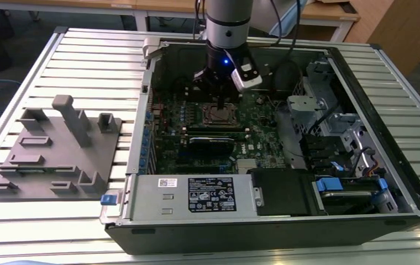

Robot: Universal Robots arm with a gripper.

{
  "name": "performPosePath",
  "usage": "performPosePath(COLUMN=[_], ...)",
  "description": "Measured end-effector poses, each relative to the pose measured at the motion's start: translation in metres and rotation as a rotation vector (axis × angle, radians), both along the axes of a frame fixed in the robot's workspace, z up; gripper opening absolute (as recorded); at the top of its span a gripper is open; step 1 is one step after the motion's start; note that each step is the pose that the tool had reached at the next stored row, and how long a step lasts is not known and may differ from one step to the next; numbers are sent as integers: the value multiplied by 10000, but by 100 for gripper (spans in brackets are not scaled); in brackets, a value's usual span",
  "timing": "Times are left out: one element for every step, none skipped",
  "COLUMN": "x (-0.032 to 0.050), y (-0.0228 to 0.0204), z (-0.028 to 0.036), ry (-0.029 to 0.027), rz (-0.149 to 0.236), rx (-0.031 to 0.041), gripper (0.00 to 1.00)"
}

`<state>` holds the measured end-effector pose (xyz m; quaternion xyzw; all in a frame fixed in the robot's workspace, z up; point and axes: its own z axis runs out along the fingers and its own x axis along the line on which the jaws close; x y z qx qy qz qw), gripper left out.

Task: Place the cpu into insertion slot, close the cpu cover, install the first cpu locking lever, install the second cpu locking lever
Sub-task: 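Install the second cpu locking lever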

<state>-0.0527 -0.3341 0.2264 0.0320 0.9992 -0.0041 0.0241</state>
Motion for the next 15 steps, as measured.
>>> performPosePath(x=[0, 0, 0, 0, 0, 0, 0, 0, 0, 0, 0, 0, 0, 0, 0], y=[0, 0, 0, 0, 0, 0, 0, 0, -1, 0, 0, 0, 0, 0, 0], z=[7, 12, 14, 13, 13, 14, 15, 17, 27, 38, 50, 61, 66, 66, 66], ry=[0, 1, -1, -2, -2, -1, 0, 1, 3, 2, 1, 0, 1, 0, -2], rz=[0, 0, 0, 0, 0, 0, 1, 0, 0, 0, 0, 0, 0, 0, 0], rx=[-1, -1, 1, 2, 3, 0, 0, -1, -6, -3, -1, -1, -1, 1, 3], gripper=[11, 11, 11, 11, 11, 11, 11, 11, 11, 11, 11, 11, 11, 11, 11])
